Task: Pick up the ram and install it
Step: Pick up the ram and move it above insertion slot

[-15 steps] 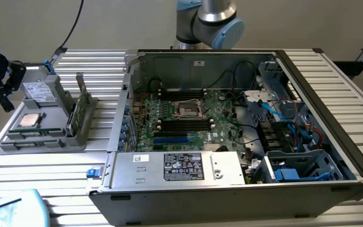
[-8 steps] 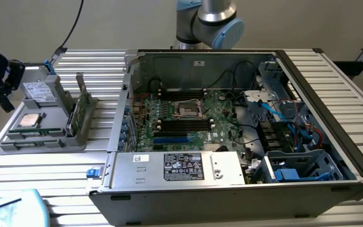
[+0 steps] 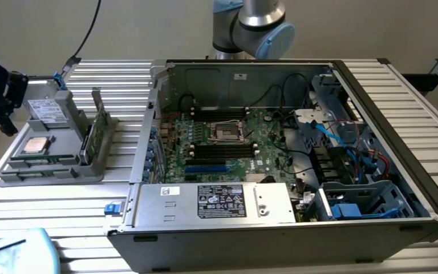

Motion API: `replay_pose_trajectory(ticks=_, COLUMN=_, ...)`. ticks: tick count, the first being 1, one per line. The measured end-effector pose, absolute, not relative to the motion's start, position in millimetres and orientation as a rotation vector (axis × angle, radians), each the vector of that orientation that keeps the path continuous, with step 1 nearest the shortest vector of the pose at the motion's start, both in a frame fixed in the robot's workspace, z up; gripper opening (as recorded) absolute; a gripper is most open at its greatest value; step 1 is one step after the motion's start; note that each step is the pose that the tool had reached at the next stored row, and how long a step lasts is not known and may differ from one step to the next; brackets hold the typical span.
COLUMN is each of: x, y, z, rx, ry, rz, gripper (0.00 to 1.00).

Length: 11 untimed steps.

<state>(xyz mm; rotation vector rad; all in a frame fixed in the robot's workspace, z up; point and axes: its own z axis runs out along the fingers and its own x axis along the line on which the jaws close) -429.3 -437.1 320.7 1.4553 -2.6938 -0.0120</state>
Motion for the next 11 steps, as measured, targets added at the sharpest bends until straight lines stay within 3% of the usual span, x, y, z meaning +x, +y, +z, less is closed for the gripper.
replay_pose_trajectory(ticks=11, x=-429.3, y=-437.1, z=317.7, rx=1.722, ry=-2.54, rz=-0.02, gripper=0.1)
